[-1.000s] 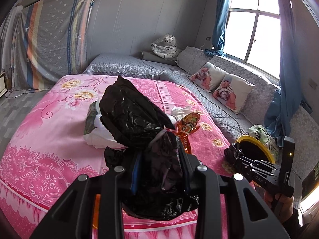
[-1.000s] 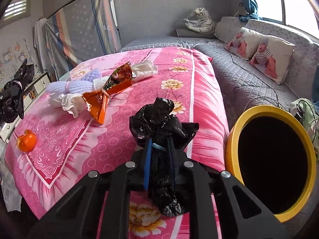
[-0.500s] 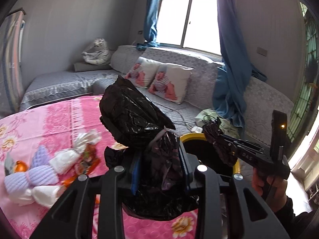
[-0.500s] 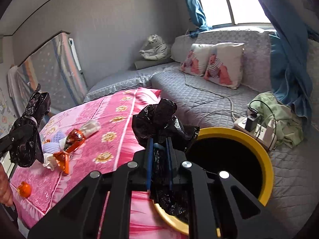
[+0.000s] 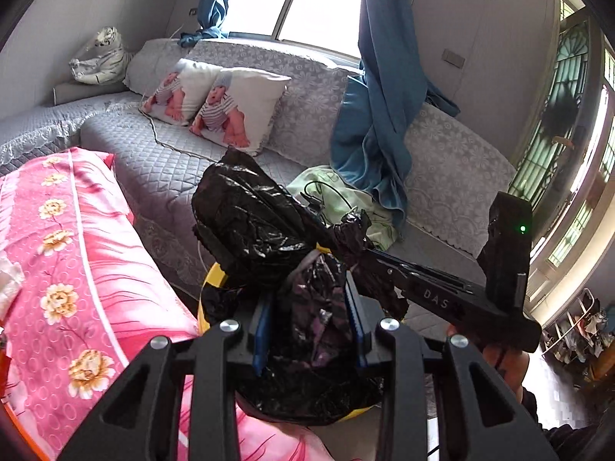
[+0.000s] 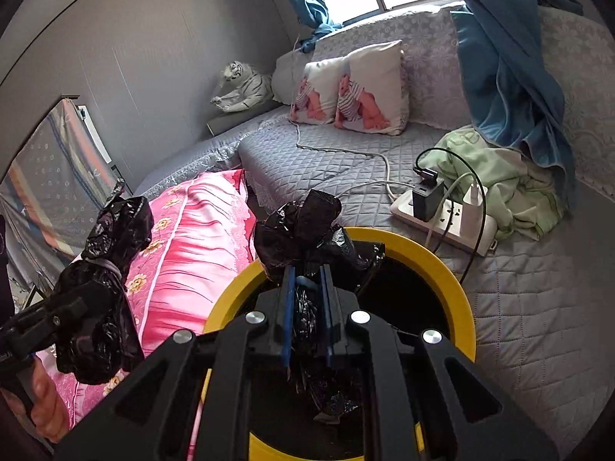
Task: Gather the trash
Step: 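Carry both black bags over the yellow bin and open both tools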
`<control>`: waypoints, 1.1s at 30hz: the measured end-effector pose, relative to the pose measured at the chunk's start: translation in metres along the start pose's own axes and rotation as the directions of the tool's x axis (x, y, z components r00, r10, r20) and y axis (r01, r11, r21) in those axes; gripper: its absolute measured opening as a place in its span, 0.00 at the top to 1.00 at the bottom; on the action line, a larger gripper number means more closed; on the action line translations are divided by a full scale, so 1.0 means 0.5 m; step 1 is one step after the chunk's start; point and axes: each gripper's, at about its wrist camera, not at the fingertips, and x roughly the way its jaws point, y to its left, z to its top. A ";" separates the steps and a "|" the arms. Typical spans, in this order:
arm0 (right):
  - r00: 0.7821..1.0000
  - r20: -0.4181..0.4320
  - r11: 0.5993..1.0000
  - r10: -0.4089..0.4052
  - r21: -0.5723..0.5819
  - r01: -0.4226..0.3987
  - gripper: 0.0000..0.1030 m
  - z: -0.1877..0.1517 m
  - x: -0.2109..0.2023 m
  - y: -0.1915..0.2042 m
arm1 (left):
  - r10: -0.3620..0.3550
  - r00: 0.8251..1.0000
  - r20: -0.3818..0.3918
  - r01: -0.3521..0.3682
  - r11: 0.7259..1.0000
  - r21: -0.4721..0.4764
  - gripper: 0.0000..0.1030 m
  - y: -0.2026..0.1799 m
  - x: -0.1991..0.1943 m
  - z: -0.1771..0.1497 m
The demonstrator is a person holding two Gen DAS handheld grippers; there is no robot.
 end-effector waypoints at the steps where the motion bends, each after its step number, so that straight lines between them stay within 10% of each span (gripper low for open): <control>1: 1.000 -0.009 1.000 -0.006 0.006 0.006 0.89 -0.002 0.007 -0.008 | -0.009 1.000 -0.016 0.009 1.000 -0.005 0.70 -0.001 0.017 -0.001; 16: 0.997 -0.079 0.998 -0.020 0.061 0.024 0.87 -0.028 0.052 -0.054 | -0.015 0.994 -0.104 0.010 0.999 -0.046 0.69 -0.002 0.119 -0.025; 20: 0.995 -0.090 0.996 -0.050 0.063 0.056 0.85 -0.022 0.053 -0.058 | 0.012 0.997 -0.074 -0.019 0.995 -0.102 0.40 0.013 0.106 -0.020; 24: 0.994 -0.077 0.993 -0.084 0.077 0.090 0.62 -0.016 0.039 -0.065 | 0.025 0.999 -0.045 -0.032 0.987 -0.158 0.27 0.032 0.082 -0.018; 33: 0.994 -0.026 0.993 -0.102 0.059 0.104 0.62 0.003 0.002 -0.045 | 0.098 0.994 0.058 -0.085 0.977 -0.193 0.19 0.058 -0.009 -0.005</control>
